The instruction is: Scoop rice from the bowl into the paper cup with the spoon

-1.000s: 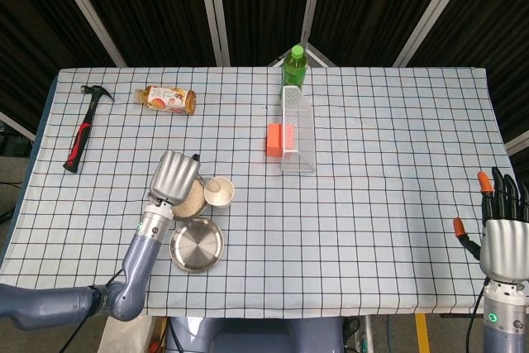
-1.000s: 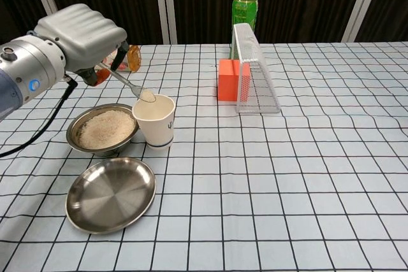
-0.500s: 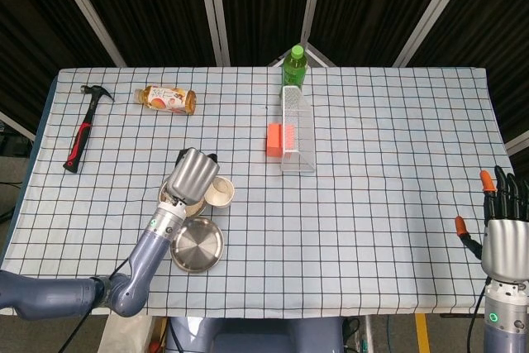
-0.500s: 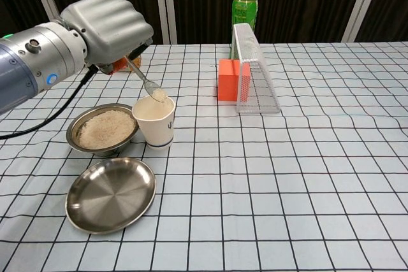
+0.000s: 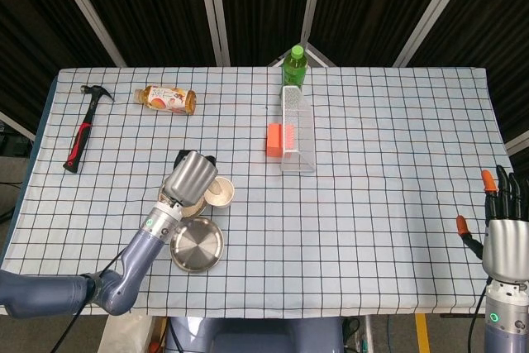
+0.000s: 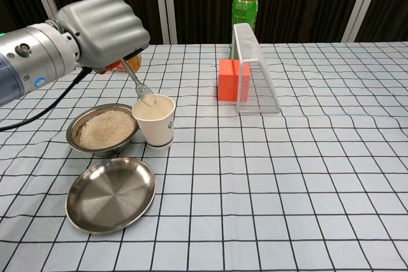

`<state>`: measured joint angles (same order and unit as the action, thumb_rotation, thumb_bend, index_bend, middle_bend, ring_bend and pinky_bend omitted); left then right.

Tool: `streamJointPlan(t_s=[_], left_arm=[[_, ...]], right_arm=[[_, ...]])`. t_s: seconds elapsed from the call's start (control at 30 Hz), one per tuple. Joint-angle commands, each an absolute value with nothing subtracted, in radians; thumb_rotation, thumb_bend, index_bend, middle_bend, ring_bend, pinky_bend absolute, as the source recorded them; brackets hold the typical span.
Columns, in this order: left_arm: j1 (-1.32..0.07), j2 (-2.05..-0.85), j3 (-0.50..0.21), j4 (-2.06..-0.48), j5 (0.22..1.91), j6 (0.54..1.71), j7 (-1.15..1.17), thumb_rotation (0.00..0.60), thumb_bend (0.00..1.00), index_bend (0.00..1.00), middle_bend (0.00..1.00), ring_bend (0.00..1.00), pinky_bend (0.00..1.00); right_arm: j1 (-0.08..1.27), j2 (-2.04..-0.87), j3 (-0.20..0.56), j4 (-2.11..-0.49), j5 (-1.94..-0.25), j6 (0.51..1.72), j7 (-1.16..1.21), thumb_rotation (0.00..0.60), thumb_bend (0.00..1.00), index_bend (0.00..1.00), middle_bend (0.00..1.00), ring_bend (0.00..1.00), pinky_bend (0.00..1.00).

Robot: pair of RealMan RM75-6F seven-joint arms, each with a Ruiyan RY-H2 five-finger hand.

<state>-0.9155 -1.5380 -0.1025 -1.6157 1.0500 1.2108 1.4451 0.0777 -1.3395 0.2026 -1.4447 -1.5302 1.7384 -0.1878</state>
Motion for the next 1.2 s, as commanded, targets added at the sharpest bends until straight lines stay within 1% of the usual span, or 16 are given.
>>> streamJointPlan(t_s=[0.03, 0.4, 0.63, 0.83, 1.2], left_arm=[[-0.921, -1.529, -0.094, -1.61, 1.065, 1.206, 1.446, 0.6, 0.51, 0.57, 1.0, 1.0, 1.0], [-0.976, -1.482, -0.019, -1.552, 1.246, 1.144, 1.473, 0.6, 0.51, 0.57, 1.0, 1.0, 1.0], [-0.984, -1.466, 0.02, -1.53, 1.305, 1.107, 1.481, 0.6, 0.51, 0.57, 1.0, 1.0, 1.0], [-0.979, -1.471, 0.03, -1.515, 1.323, 1.098, 1.477, 0.6, 0.51, 0.57, 1.0, 1.0, 1.0], [-0.965, -1.481, 0.016, -1.502, 1.349, 1.112, 1.454, 0.6, 0.51, 0.57, 1.0, 1.0, 1.0]], right_arm=[[0.078, -1.341, 0.203, -1.443, -1.53, 1.739, -0.186, 0.6, 0.32, 0.0, 0.0, 0.0, 0.0], [0.078, -1.345, 0.206, -1.439, -1.531, 1.746, -0.187, 0.6, 0.32, 0.0, 0.0, 0.0, 0.0], [0.077, -1.346, 0.207, -1.44, -1.532, 1.751, -0.192, 0.6, 0.32, 0.0, 0.0, 0.0, 0.0], [0.077, -1.348, 0.208, -1.44, -1.532, 1.752, -0.194, 0.6, 0.32, 0.0, 0.0, 0.0, 0.0], [0.076, -1.352, 0.209, -1.439, -1.531, 1.757, -0.194, 0.6, 0.32, 0.0, 0.0, 0.0, 0.0]])
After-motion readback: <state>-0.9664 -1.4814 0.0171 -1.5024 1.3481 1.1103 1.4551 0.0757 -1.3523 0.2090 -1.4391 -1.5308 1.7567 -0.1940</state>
